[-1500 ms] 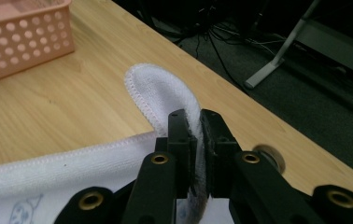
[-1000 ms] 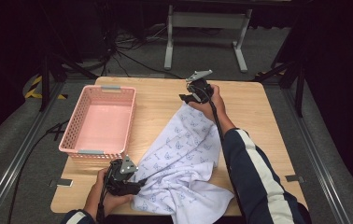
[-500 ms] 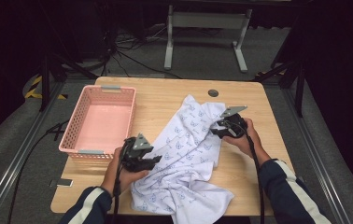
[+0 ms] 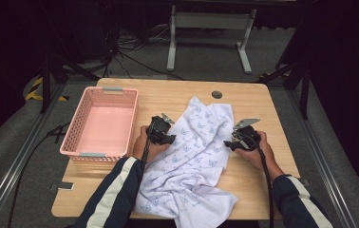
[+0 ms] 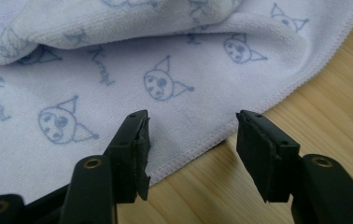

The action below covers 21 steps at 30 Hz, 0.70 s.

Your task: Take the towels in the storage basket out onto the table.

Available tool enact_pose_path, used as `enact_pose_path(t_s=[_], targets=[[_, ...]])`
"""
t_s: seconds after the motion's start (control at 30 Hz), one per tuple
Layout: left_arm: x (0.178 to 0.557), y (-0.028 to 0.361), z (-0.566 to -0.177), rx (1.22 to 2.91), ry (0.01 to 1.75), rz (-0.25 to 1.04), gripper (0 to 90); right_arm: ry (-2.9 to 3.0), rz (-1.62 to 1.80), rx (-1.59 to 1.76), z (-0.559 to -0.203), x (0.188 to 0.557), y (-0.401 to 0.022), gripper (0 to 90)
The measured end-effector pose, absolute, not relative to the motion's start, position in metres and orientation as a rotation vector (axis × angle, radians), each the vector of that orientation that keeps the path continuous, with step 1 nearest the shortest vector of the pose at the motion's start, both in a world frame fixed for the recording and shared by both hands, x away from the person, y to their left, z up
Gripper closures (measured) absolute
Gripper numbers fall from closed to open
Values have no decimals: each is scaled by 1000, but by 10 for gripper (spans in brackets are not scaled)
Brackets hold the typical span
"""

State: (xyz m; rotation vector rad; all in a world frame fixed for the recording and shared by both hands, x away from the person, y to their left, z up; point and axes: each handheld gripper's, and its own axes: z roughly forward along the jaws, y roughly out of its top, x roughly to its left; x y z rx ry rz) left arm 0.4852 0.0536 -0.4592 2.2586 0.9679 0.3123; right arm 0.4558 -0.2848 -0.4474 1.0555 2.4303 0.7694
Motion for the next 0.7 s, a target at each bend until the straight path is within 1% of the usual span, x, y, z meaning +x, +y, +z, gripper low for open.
enact_pose_path(t_s=[0.03, 0.1, 0.17, 0.27, 0.3, 0.4, 0.53, 0.63, 0.7], targets=[[485, 53, -459, 2261, 964, 317, 582, 2424, 767, 1087, -447, 454, -294, 440], [481, 51, -458, 2278, 952, 338, 625, 2398, 752, 1117, -446, 452, -305, 434], [477, 47, -457, 2311, 925, 388, 635, 2382, 759, 1140, -447, 451, -315, 418], [477, 51, -455, 2326, 957, 420, 649, 2361, 715, 1156, -445, 449, -320, 419], [478, 54, -454, 2325, 989, 410, 649, 2347, 682, 1144, -444, 448, -321, 419], [481, 64, -455, 2300, 1063, 465, 649, 2321, 654, 1178, -443, 448, -332, 419], [483, 71, -456, 2261, 1107, 436, 648, 2252, 626, 1261, -443, 452, -356, 416], [482, 67, -457, 2248, 1117, 457, 646, 2225, 635, 1309, -443, 454, -369, 406], [481, 65, -457, 2247, 1103, 447, 592, 2214, 627, 1309, -443, 455, -370, 409]])
